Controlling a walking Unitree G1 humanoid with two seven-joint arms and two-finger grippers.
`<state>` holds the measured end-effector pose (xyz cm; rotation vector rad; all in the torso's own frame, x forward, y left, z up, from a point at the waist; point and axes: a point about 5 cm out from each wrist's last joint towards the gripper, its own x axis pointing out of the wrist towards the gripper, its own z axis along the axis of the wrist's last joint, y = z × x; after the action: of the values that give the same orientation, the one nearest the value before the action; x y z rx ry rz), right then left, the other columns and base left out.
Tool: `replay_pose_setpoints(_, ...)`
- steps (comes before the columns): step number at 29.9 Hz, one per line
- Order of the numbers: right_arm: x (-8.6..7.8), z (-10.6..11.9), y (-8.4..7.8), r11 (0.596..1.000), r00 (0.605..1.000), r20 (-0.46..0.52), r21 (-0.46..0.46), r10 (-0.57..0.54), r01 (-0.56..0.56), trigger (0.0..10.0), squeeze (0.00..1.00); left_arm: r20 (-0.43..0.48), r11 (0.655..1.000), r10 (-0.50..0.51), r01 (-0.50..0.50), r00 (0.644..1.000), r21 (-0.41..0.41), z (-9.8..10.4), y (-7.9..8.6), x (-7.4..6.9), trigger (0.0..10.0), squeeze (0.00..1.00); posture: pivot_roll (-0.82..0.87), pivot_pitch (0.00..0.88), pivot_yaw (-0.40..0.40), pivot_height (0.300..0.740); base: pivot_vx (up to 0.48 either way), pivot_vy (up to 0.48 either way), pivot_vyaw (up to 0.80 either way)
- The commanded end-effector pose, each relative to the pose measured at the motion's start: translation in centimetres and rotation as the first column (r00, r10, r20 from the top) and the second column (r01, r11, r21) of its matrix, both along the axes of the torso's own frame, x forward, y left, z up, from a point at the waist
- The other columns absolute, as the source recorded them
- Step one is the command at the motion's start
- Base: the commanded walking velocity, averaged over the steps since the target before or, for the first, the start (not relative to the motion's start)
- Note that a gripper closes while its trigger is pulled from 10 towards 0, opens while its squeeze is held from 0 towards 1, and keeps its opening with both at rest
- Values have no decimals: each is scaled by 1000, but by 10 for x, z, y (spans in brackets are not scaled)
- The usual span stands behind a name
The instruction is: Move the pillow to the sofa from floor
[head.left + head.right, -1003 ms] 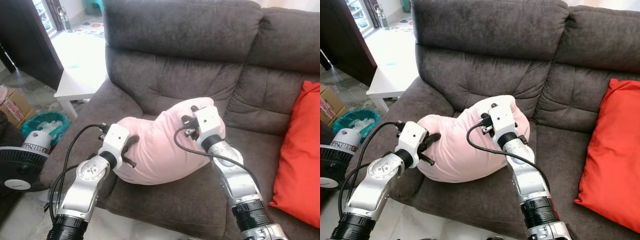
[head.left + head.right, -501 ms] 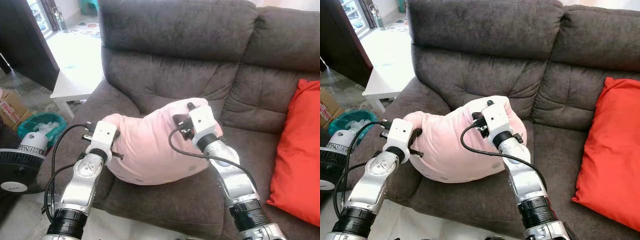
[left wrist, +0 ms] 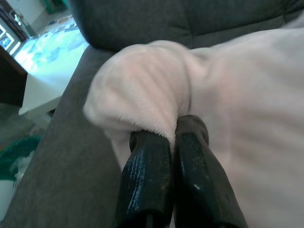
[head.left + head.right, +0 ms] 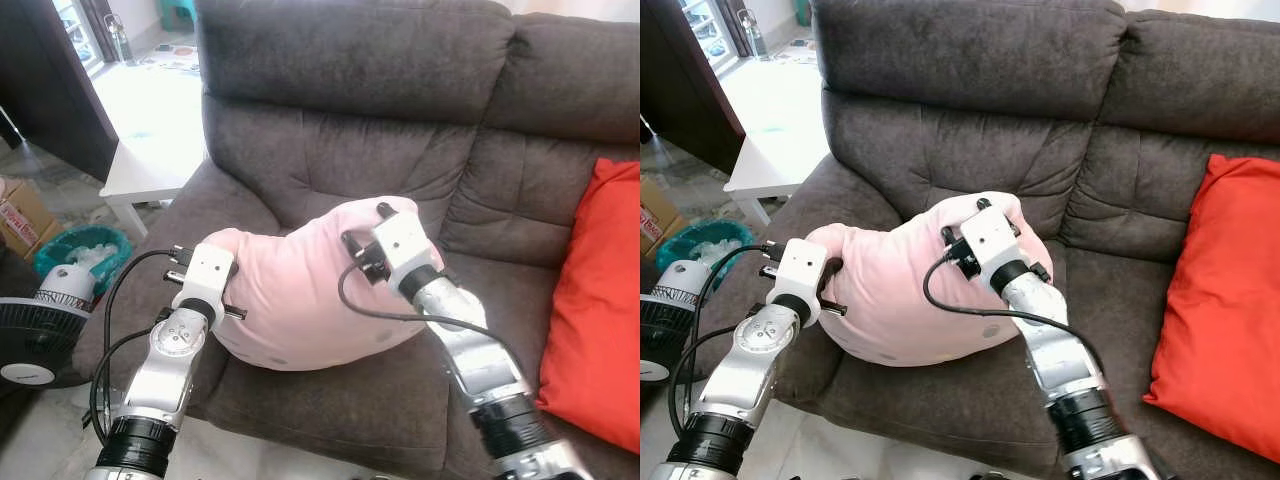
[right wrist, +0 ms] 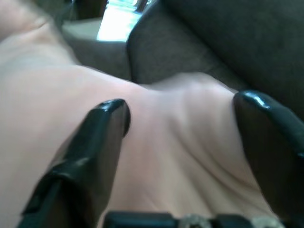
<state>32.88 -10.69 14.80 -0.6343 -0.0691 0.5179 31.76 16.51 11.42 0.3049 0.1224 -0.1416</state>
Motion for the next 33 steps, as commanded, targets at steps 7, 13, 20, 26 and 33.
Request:
replay_pose_setpoints(7,4,0,-5,998,999,36,-56,-18,20,10000,0,33,1000,1,-2,999,24,4,-3,3,10000,0,111,92,-21,740,0,0,0)
replay_pose_setpoints(13,6,5,-13,996,994,67,-13,-88,89,10000,0,69,987,158,-157,985,-19,5,18,5,10000,0,110,92,-20,740,0,0,0)
replay_pose_setpoints(20,4,1,-15,994,992,65,-1,-105,105,10000,0,3,889,455,-455,890,-47,-4,65,-3,10000,0,115,91,-18,740,0,0,0)
replay_pose_setpoints(26,2,-6,-18,991,989,51,14,-136,135,10000,0,-87,946,314,-319,945,-51,-21,43,-8,10000,0,113,89,-18,740,0,0,0)
replay_pose_setpoints(33,-2,-42,-50,923,928,-92,112,-360,369,10000,0,-44,992,80,-84,996,-99,-14,5,-4,10000,0,108,85,-19,740,0,0,0)
